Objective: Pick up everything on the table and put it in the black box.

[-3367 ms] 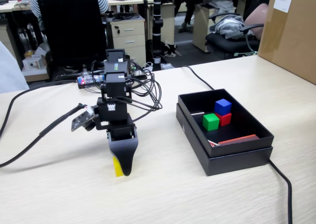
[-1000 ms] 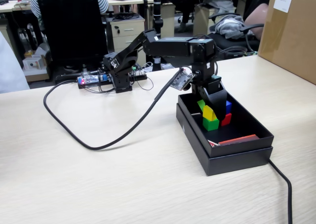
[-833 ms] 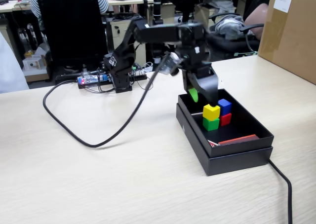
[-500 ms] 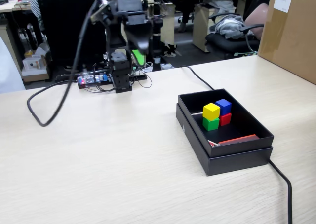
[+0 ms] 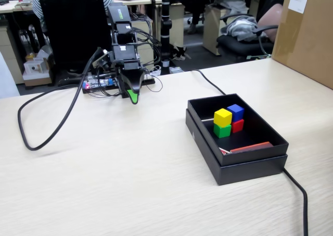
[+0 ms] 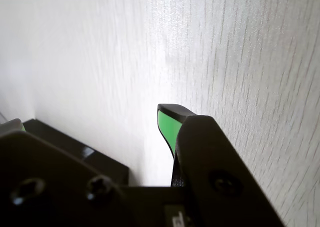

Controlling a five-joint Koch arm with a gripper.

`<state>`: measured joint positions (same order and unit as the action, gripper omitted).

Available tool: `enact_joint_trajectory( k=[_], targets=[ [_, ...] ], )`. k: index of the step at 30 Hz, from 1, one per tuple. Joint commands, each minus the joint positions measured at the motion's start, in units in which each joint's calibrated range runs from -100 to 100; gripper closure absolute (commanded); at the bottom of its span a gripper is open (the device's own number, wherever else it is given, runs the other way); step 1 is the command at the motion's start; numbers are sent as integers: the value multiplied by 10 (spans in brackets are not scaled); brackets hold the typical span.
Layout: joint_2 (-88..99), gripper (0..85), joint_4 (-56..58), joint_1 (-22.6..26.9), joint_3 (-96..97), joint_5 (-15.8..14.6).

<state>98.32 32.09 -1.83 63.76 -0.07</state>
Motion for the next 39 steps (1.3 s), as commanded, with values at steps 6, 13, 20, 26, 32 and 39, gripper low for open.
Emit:
enact_joint_trajectory(
  k=[6,13,20,26,32,39],
  targets=[
    [17,333,-182,-2,159,22],
    [17,333,-346,-3,320,37],
    [17,352,-327,-2,336,37],
    [17,352,-327,-2,333,38],
    [17,352,-327,-2,333,38],
    [17,352,-327,-2,333,38]
  ],
)
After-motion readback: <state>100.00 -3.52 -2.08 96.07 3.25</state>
